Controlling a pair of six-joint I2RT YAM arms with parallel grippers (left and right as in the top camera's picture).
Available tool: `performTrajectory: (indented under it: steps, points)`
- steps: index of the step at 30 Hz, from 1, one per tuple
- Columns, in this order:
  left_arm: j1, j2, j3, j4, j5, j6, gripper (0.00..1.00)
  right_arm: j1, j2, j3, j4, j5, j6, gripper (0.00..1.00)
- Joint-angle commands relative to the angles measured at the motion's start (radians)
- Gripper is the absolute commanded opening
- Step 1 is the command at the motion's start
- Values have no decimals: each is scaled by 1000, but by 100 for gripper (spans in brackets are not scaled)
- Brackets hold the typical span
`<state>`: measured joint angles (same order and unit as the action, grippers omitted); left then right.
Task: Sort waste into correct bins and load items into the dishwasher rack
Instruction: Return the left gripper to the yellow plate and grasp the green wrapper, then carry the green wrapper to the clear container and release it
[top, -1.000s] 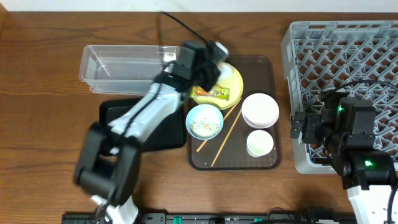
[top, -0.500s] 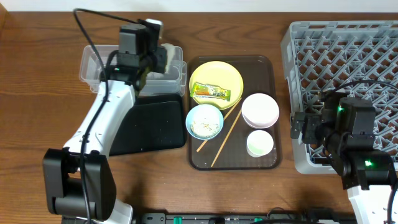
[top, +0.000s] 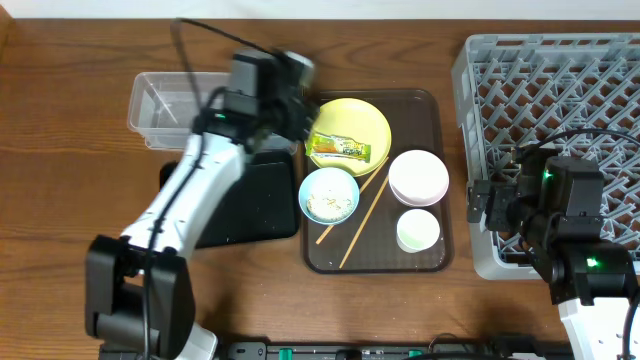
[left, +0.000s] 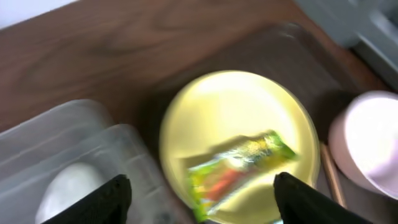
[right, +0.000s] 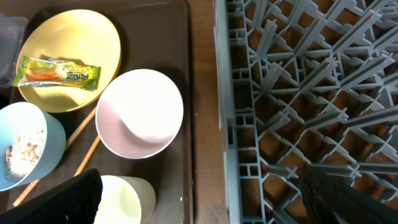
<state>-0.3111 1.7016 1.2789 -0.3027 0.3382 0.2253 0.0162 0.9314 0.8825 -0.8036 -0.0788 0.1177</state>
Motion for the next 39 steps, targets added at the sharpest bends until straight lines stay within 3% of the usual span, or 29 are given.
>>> performTrajectory:
  steps: [1, 8, 17, 25, 28, 33, 39]
  points:
    - [-80, 45, 1, -10, -23, 208, 76, 17, -2, 22, -1, -8, -14, 99]
    - [-187, 164, 1, 6, -151, 348, 77, 17, -2, 22, -1, -8, -14, 99]
    - [-198, 307, 1, 134, -175, 351, 80, 17, -2, 22, -6, -8, -14, 99]
    - [-198, 368, 1, 142, -175, 351, 79, 17, -2, 22, -6, -8, -14, 99]
    - [-198, 371, 1, 155, -175, 351, 67, 17, -2, 22, -6, -8, -14, 99]
    - [-198, 360, 2, 201, -177, 350, 25, 17, -2, 22, -6, -8, -14, 99]
    - [-197, 292, 3, 195, -256, 251, 9, 17, -2, 22, -9, -8, -14, 99]
